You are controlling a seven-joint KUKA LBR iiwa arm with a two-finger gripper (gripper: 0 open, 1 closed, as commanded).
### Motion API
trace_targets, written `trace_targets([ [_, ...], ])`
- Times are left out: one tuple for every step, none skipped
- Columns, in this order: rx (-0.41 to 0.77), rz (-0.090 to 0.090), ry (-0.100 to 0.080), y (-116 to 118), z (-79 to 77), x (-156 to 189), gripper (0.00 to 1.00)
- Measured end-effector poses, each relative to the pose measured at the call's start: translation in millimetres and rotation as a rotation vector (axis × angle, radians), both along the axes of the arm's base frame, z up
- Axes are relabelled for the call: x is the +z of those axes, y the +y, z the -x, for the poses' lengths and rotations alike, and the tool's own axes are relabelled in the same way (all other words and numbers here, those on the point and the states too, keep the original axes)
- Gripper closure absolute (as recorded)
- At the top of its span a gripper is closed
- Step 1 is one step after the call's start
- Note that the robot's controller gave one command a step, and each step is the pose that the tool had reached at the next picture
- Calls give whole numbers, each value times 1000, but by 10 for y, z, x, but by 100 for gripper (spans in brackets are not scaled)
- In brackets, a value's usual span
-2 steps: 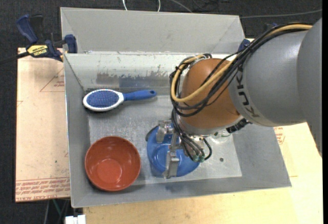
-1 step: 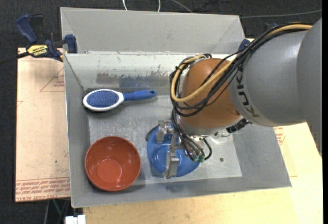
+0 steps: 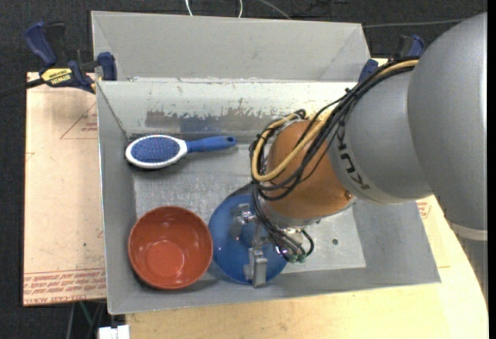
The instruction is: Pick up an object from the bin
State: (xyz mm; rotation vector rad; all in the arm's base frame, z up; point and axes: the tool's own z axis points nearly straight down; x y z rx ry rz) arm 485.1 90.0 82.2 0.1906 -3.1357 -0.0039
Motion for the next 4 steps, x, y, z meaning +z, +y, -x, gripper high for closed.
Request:
trace_targets([
  [-51, -2, -12, 97, 17, -46, 100],
  [-51, -2, -12, 97, 17, -46, 100],
  [174, -2, -15, 224, 50, 582, 0],
  [174, -2, -15, 223, 50, 582, 100],
])
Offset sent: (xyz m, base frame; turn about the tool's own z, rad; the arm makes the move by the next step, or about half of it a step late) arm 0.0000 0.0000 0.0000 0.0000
